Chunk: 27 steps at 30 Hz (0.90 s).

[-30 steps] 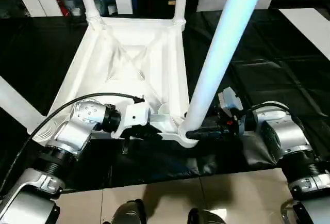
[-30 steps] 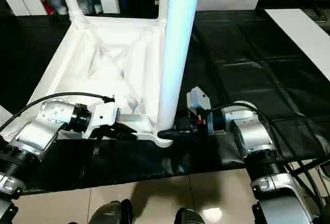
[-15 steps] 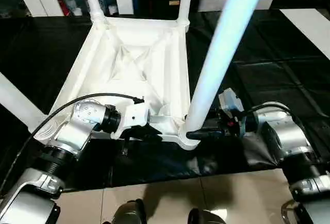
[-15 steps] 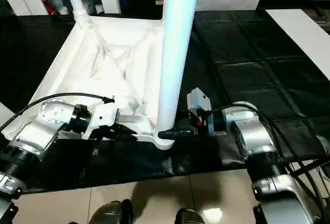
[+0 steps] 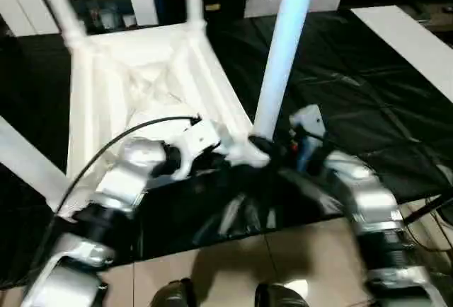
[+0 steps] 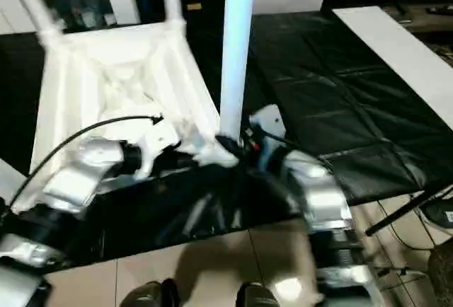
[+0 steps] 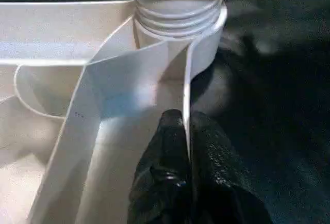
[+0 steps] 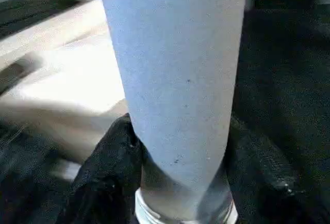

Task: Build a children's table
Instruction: Rotate leg to tighten

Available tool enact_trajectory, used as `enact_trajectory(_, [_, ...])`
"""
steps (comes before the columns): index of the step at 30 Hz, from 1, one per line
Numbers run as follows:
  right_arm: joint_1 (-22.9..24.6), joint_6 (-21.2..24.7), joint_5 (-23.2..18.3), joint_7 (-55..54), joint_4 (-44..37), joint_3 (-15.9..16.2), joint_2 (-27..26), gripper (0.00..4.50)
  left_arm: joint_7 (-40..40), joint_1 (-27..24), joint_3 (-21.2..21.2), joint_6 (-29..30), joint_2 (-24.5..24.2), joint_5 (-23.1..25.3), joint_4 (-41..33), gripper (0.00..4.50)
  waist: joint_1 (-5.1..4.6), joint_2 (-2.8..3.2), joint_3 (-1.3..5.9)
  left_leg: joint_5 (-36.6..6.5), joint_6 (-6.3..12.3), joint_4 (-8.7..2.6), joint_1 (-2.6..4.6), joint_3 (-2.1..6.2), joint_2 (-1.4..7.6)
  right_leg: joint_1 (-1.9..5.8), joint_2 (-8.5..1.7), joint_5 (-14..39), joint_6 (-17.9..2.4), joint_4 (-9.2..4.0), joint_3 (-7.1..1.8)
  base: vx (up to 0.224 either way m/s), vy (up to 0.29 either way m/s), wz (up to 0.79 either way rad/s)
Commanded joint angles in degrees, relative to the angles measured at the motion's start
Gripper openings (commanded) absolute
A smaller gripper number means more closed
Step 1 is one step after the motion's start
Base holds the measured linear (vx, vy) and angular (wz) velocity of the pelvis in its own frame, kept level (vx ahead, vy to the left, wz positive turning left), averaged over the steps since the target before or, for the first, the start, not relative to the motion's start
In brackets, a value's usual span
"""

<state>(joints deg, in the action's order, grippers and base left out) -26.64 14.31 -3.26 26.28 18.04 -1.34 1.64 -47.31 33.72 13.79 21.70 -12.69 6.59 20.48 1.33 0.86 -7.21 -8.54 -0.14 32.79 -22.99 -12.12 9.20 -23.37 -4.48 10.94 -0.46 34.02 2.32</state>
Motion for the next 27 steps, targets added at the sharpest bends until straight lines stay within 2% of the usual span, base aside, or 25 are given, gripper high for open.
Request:
enact_trajectory(1, [0.41,2.91,0.17,-2.17,3.68,6.72,-5.56,2.31,4.85,2.81,1.95,0.22,5.85,-1.48,-2.64,0.00,-0.03,-0.15,3.43,-23.01,-3.19,-5.04,2.12,3.22,4.13,0.78,-4.68,26.20,-9.12,-5.36,-2.71,0.000,0.000,0.00])
enact_trajectory(2, [0.24,2.52,-0.74,-3.56,3.86,5.94,-7.07,2.31,6.17,2.88,2.03,0.89,6.94,-1.01,-2.91,0.00,0.06,-0.02,3.63,-22.98,-3.03,-5.01,2.25,3.15,4.12,0.82,-4.58,25.16,-9.05,-5.40,-2.71,0.000,0.000,0.00])
enact_trajectory(4, [0.99,1.16,-1.43,-2.85,2.63,5.70,-8.07,2.66,6.42,2.59,2.66,1.29,7.44,-0.25,-3.67,0.00,0.25,-0.07,3.71,-22.96,-2.26,-4.84,2.57,2.80,4.10,0.55,-4.46,22.59,-9.27,-5.56,-2.96,0.000,0.000,0.00])
enact_trajectory(5, [1.40,1.02,-1.87,-2.32,1.98,5.43,-8.08,2.76,6.05,2.41,2.90,0.89,7.15,-0.21,-3.94,0.00,0.45,0.01,3.93,-21.67,-1.61,-4.83,2.21,2.79,4.09,1.00,-4.55,20.56,-9.48,-5.34,-2.95,0.000,0.000,0.00])
enact_trajectory(6, [1.40,1.02,-1.87,-2.32,1.98,5.43,-8.08,2.76,6.05,2.41,2.90,0.89,7.15,-0.21,-3.94,0.00,0.62,-0.01,4.05,-20.19,-1.12,-4.85,2.17,2.65,4.12,1.08,-4.33,17.98,-9.76,-5.09,-2.92,0.000,0.000,0.00])
enact_trajectory(8, [2.43,-1.87,-1.19,1.56,0.87,5.48,-3.84,2.89,2.15,1.48,3.31,-2.89,3.81,-0.58,-4.28,0.00,0.61,-0.03,4.15,-18.57,-0.38,-4.79,1.96,2.53,4.07,1.42,-4.23,14.89,-10.67,-4.76,-2.84,0.000,0.000,0.00])
enact_trajectory(9, [2.52,-2.30,-1.06,1.97,0.85,5.36,-3.26,3.11,1.90,1.36,3.24,-3.07,3.49,-0.60,-4.28,0.00,0.80,-0.02,4.19,-18.45,-0.03,-4.70,1.94,2.57,4.03,1.47,-4.38,15.01,-10.64,-4.86,-2.79,0.000,0.000,0.00])
enact_trajectory(11, [2.89,-4.01,-1.41,4.64,0.69,4.04,-0.33,3.18,0.09,0.65,2.87,-5.05,1.61,-0.87,-4.20,0.00,0.92,-0.09,4.31,-17.00,1.05,-4.43,1.86,2.41,4.03,1.74,-4.45,13.79,-11.05,-4.73,-2.83,0.000,0.000,0.00])
enact_trajectory(14, [2.87,-5.76,-2.51,7.83,0.48,3.01,2.47,3.54,-1.94,-0.33,2.71,-6.39,-0.21,-1.21,-4.46,0.00,0.92,-0.11,4.61,-12.71,2.84,-4.00,1.52,2.19,3.96,2.17,-4.38,8.53,-12.90,-4.06,-2.73,0.000,0.000,0.00])
enact_trajectory(15, [2.92,-6.20,-3.33,10.38,0.18,3.03,4.00,3.59,-3.24,-0.82,2.57,-7.07,-0.99,-1.69,-4.57,0.00,0.99,0.04,4.70,-11.94,3.30,-3.90,1.49,2.23,3.94,2.24,-4.40,7.54,-13.27,-3.95,-2.66,0.000,0.000,0.00])
enact_trajectory(16, [2.99,-6.56,-4.03,13.05,-0.13,3.15,5.59,3.64,-4.22,-1.20,2.40,-7.44,-1.72,-2.01,-4.60,0.00,1.08,0.01,4.88,-9.90,4.73,-3.61,1.38,2.14,3.95,2.54,-4.35,4.12,-14.41,-3.54,-2.52,0.000,0.000,0.00])
enact_trajectory(17, [3.10,-6.77,-4.93,16.36,-0.55,3.15,7.31,3.75,-5.60,-1.65,2.50,-8.86,-2.70,-2.38,-4.83,0.00,1.00,-0.04,4.80,-9.51,5.24,-3.58,1.36,2.09,3.97,2.41,-4.24,3.44,-14.78,-3.50,-2.51,0.000,0.000,0.00])
enact_trajectory(18, [3.10,-6.77,-4.93,16.36,-0.55,3.15,7.31,3.89,-5.60,-1.65,2.50,-8.86,-2.70,-2.38,-4.83,0.00,1.03,-0.08,4.76,-9.49,5.75,-3.51,1.35,2.06,3.98,2.56,-4.21,3.17,-15.19,-3.41,-2.44,0.000,0.000,0.00])
enact_trajectory(19, [2.86,-7.20,-6.62,23.58,-0.50,3.14,11.30,3.89,-8.58,-2.34,2.78,-10.79,-4.98,-3.10,-4.75,0.00,1.06,-0.22,4.75,-9.71,5.89,-3.51,1.39,2.07,4.01,2.59,-4.22,3.76,-15.27,-3.50,-2.38,0.000,0.000,0.00])
enact_trajectory(21, [2.50,-7.28,-7.28,26.96,-0.01,3.13,13.25,4.04,-10.62,-2.64,3.03,-13.13,-6.15,-3.62,-4.43,0.00,1.26,-0.14,4.58,-10.93,6.09,-3.48,1.58,2.07,4.10,2.50,-4.23,6.22,-15.25,-3.71,-2.36,0.000,0.000,0.00])
enact_trajectory(22, [1.96,-7.74,-7.25,29.84,0.78,3.48,15.12,4.20,-12.73,-2.84,2.98,-14.53,-6.97,-4.49,-4.20,0.00,1.30,-0.32,4.48,-11.61,5.78,-3.57,1.56,2.04,4.15,2.44,-4.24,8.04,-15.11,-3.80,-2.35,0.000,0.000,0.00])
enact_trajectory(23, [1.51,-8.10,-7.21,31.73,1.47,3.81,16.43,4.20,-14.27,-3.00,2.86,-15.50,-7.48,-5.22,-4.09,0.00,1.45,-0.20,4.42,-12.42,5.24,-3.65,1.73,2.05,4.29,2.24,-4.26,9.79,-14.91,-3.91,-2.38,0.000,0.000,0.00])
enact_trajectory(24, [1.27,-8.31,-7.34,32.87,1.79,4.01,17.06,4.37,-14.98,-3.01,2.89,-15.67,-7.82,-5.48,-4.03,0.00,1.55,-0.10,4.42,-12.72,4.73,-3.70,1.86,2.03,4.37,2.12,-4.19,10.50,-14.96,-3.90,-2.39,0.000,0.000,0.00])
enact_trajectory(25, [0.39,-9.13,-7.53,36.31,3.01,4.65,19.02,4.37,-17.42,-3.01,3.05,-16.67,-9.02,-6.22,-3.74,0.00,1.67,-0.42,4.36,-13.21,4.50,-3.72,1.90,2.00,4.41,2.06,-4.16,11.22,-15.00,-3.90,-2.37,0.000,0.000,0.00])
enact_trajectory(27, [-0.04,-9.54,-7.61,37.75,3.61,4.93,19.83,4.46,-18.56,-2.98,3.18,-17.31,-9.61,-6.47,-3.56,0.00,1.88,-0.27,4.42,-13.18,4.23,-3.70,1.99,1.92,4.45,1.99,-4.17,11.42,-14.99,-3.83,-2.42,0.000,0.000,0.00])
